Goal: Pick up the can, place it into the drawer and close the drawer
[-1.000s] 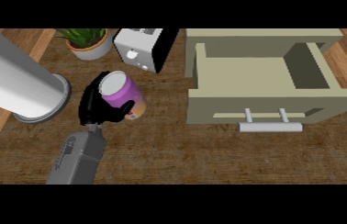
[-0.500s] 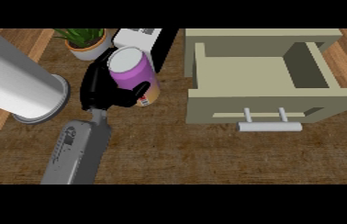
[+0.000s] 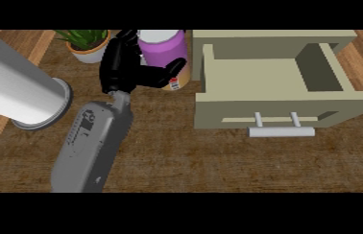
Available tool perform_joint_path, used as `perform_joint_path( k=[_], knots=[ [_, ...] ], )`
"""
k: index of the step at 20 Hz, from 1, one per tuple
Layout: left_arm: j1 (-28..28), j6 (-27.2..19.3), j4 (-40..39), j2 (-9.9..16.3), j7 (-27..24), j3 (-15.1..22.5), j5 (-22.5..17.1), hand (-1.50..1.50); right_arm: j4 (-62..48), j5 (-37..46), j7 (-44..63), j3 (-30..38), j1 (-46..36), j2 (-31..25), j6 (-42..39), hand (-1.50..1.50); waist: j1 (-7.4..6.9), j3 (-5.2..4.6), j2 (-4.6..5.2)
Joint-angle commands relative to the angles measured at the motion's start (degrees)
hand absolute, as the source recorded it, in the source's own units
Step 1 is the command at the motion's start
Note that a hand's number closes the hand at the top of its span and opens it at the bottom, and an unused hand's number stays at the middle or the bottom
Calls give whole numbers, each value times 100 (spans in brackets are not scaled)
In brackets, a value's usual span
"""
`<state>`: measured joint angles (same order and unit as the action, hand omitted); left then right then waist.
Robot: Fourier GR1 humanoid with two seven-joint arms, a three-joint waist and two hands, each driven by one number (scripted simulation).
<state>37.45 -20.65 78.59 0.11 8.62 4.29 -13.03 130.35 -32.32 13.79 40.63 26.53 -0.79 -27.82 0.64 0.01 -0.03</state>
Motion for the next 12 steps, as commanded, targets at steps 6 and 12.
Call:
perform_joint_path(
  k=[6,12],
  knots=[
    [1277,-593,-701,-11,397,175,-124,150,525,-464,558,101,13,-81,320,-150,30,-2,0],
    [2031,-1153,-1349,-11,181,453,-437,150,376,140,383,-239,-235,76,261,-150,33,-1,10]
  ],
)
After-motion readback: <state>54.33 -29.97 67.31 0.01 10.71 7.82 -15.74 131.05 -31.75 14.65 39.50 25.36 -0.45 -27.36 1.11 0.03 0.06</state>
